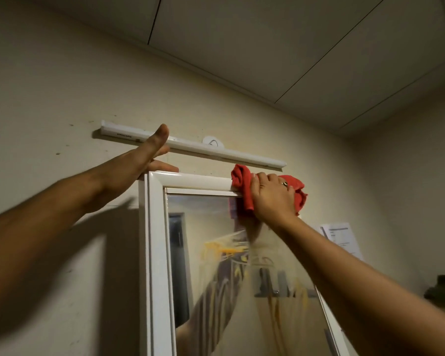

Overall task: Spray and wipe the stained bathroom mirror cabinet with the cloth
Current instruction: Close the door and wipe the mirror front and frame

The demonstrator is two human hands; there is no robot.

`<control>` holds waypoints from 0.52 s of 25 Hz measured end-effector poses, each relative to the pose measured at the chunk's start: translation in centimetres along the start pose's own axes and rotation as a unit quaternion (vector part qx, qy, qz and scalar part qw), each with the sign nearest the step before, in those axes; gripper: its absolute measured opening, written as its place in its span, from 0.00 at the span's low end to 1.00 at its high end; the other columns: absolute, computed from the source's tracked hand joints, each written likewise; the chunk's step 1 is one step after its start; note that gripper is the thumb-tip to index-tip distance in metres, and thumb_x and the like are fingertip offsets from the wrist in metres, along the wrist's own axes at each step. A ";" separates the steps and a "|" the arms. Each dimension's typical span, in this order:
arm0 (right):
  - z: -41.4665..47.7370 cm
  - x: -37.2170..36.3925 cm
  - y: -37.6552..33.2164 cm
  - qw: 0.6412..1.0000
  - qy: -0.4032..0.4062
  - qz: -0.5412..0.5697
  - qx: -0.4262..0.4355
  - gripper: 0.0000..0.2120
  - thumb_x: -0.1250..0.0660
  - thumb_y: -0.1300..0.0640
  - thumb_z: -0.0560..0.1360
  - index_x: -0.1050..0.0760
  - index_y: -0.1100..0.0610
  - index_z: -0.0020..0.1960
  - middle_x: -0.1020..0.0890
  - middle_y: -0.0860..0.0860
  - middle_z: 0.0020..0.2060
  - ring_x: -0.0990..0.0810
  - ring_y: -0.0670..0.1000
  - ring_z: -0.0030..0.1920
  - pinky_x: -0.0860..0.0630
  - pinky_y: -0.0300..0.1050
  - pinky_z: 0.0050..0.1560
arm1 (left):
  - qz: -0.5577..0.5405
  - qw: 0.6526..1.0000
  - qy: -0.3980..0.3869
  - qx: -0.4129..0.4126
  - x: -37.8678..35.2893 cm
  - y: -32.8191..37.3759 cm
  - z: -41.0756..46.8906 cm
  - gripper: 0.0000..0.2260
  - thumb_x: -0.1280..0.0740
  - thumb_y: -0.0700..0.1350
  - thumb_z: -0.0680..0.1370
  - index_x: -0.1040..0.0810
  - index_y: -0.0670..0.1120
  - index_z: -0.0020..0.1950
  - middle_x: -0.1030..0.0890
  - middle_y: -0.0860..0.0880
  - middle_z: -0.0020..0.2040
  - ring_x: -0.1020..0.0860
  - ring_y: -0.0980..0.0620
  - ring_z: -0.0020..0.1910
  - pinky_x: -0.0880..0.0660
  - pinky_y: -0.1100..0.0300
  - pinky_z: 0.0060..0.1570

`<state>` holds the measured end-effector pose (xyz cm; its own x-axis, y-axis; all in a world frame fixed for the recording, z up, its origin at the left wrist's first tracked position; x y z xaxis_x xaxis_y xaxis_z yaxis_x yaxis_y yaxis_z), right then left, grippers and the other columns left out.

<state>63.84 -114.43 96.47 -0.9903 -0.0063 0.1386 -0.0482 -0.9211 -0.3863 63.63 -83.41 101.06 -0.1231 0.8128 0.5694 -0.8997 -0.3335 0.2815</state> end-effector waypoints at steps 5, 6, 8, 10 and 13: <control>-4.3 -0.7 -8.1 0.962 0.118 0.043 0.242 0.19 0.46 0.46 0.86 0.22 0.56 0.55 0.22 0.55 0.54 0.22 0.55 0.42 0.23 0.55 0.46 | -0.008 1.000 0.009 0.003 -0.2 -0.2 0.0 0.46 0.58 0.83 0.67 0.42 0.63 0.81 0.24 0.60 0.72 0.39 0.50 0.80 0.58 0.38 0.79; -4.0 0.1 -7.3 0.957 0.115 0.062 0.259 0.16 0.43 0.47 0.86 0.22 0.56 0.58 0.21 0.55 0.54 0.20 0.56 0.42 0.21 0.57 0.45 | -0.006 1.000 0.009 0.005 -0.3 -0.2 0.0 0.46 0.57 0.82 0.66 0.41 0.64 0.81 0.24 0.61 0.72 0.40 0.50 0.81 0.59 0.37 0.79; -3.0 1.3 -4.9 0.965 0.102 0.062 0.232 0.13 0.41 0.48 0.86 0.23 0.56 0.59 0.19 0.54 0.52 0.20 0.56 0.43 0.21 0.58 0.45 | -0.003 1.000 0.008 0.001 -0.4 -0.1 -0.2 0.45 0.57 0.82 0.65 0.40 0.66 0.79 0.26 0.61 0.74 0.40 0.50 0.81 0.59 0.36 0.78; -2.6 1.4 -3.6 0.976 0.118 0.023 0.182 0.13 0.42 0.47 0.86 0.23 0.55 0.55 0.19 0.52 0.51 0.22 0.54 0.45 0.25 0.54 0.50 | -0.004 1.000 0.003 0.000 -0.4 0.0 -0.5 0.42 0.57 0.83 0.63 0.38 0.70 0.74 0.28 0.61 0.76 0.41 0.51 0.81 0.59 0.36 0.77; -3.0 0.1 -8.2 0.963 0.142 0.089 0.211 0.12 0.40 0.45 0.83 0.24 0.51 0.49 0.20 0.50 0.47 0.24 0.53 0.44 0.31 0.52 0.50 | -0.005 1.000 0.010 -0.005 -0.3 -0.1 -0.7 0.48 0.56 0.84 0.62 0.39 0.66 0.79 0.27 0.59 0.75 0.40 0.51 0.81 0.58 0.38 0.78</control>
<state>63.71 -105.67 96.93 -0.9767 -0.1267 -0.1733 0.1228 -0.9919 0.0332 63.44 -83.36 100.33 -0.1224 0.8258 0.5505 -0.9054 -0.3201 0.2789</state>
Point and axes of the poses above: each hand's wrist, its own z-axis towards the middle knuckle, its own x-axis out of the back of the hand, y = z × x, the point moved 2 cm from there along z, towards the middle knuckle
